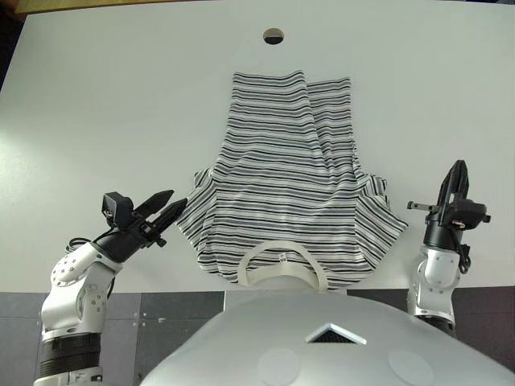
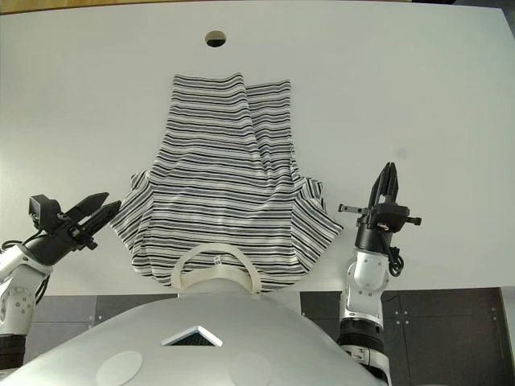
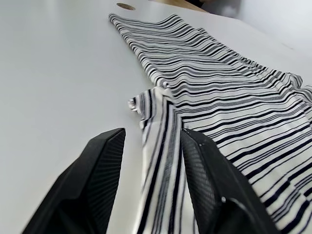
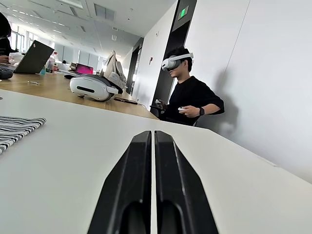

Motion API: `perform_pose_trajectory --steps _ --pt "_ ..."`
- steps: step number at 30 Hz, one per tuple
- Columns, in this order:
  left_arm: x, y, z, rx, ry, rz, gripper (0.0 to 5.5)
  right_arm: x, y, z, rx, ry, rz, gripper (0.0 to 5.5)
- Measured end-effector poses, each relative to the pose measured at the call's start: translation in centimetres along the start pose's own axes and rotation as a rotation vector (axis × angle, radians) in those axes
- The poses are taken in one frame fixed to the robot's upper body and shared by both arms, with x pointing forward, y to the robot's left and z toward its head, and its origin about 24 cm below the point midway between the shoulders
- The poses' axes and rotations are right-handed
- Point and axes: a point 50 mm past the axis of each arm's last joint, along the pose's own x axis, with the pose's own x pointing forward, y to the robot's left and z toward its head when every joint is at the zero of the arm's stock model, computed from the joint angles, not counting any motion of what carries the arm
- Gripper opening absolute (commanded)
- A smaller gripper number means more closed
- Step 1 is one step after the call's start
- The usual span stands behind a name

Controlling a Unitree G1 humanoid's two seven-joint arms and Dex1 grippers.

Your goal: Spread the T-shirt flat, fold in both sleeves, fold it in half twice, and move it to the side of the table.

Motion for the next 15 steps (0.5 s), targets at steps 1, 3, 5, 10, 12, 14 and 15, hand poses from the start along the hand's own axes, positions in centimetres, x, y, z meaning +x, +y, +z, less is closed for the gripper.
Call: perform_pose_trajectory --steps 1,3,5,10,12,14,15 --pt "-0.1 -0.1 -0.3 -0.001 0.023 -0.011 2.10 -0.1 -0.1 0.0 -0.001 0.006 -0.003 0.10" --pt "-0.4 -0.5 -1.3 -0.001 0.104 -0.061 2.10 -0.4 -0.2 0.0 -0.003 0.009 -0.011 0.10" --pt "-0.6 -0.2 -1.4 0.039 0.139 -0.079 2.10 -0.6 -0.3 0.0 -0.005 0.016 -0.019 0.10" --pt "-0.4 0.1 -1.5 0.100 0.167 -0.095 1.76 -0.8 -0.5 0.1 -0.009 0.017 -0.030 0.10" --pt "-0.4 0.3 -1.5 0.108 0.167 -0.093 1.40 -0.9 -0.7 0.2 -0.011 0.019 -0.034 0.10" --pt "-0.3 0.5 -1.4 0.118 0.173 -0.092 1.03 -1.1 -0.9 0.1 -0.015 0.023 -0.041 0.10" --pt "-0.3 0.5 -1.4 0.118 0.174 -0.092 0.83 -1.1 -1.0 0.2 -0.015 0.021 -0.044 0.10"
